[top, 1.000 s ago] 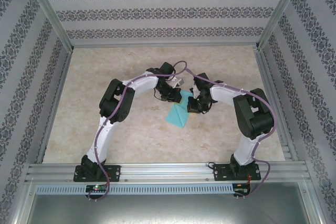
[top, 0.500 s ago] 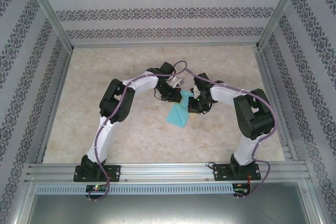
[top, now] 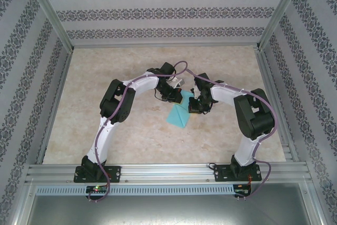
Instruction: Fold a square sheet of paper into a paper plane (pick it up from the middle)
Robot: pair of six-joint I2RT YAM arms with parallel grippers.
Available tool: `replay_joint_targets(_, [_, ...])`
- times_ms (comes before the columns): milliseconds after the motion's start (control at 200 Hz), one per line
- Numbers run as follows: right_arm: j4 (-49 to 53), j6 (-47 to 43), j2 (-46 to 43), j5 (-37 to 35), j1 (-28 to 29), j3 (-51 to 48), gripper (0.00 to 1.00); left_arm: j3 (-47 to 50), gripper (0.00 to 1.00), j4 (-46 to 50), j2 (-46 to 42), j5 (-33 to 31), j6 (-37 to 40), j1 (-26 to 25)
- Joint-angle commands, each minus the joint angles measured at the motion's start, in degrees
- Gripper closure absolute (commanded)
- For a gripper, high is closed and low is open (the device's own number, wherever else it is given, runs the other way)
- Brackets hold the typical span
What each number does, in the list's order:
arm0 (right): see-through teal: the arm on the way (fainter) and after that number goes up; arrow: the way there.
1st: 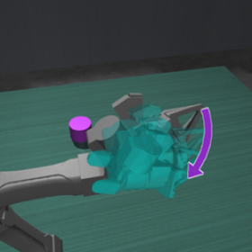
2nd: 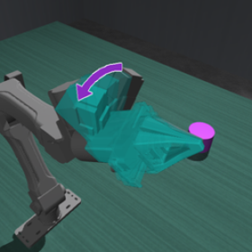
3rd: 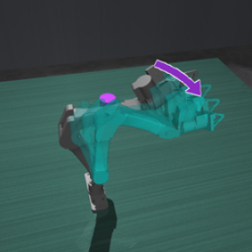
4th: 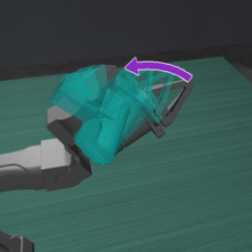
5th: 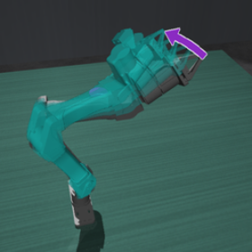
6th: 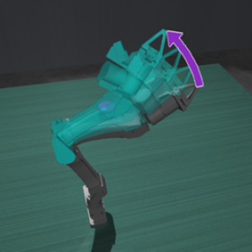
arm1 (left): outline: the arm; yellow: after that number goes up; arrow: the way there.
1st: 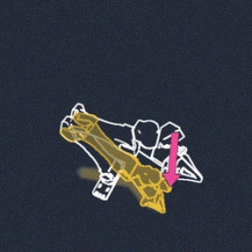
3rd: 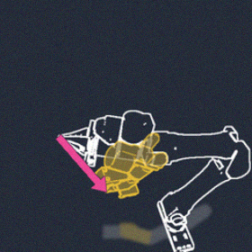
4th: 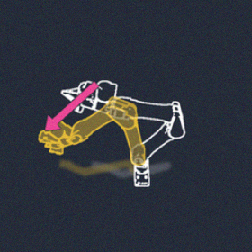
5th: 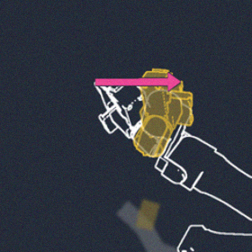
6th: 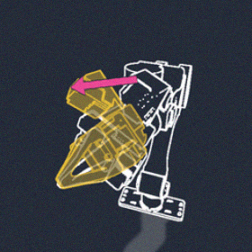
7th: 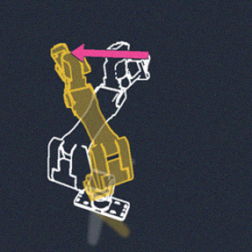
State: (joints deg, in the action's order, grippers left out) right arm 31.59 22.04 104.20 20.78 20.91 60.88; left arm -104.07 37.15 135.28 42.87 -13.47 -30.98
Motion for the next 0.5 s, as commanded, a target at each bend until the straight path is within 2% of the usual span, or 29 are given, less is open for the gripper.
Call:
replay_joint_targets(0, [3.12, -1.44, 3.56, -4.16, 1.08, -0.04, 1.0, -1.64, 0.99, 1.71, 1.47, 0.63, -0.13, 0.38])
replay_joint_targets(220, [5.17, -2.03, 4.86, -6.57, 1.62, 0.64, 1.0, -4.93, 0.95, 1.17, -0.09, 3.0, -2.15, 0.57])
replay_joint_targets(495, [5.19, -1.99, 5.57, -6.99, 2.03, 1.07, 1.0, -7.73, 0.89, 3.46, -3.69, 0.86, -2.24, 1.26])
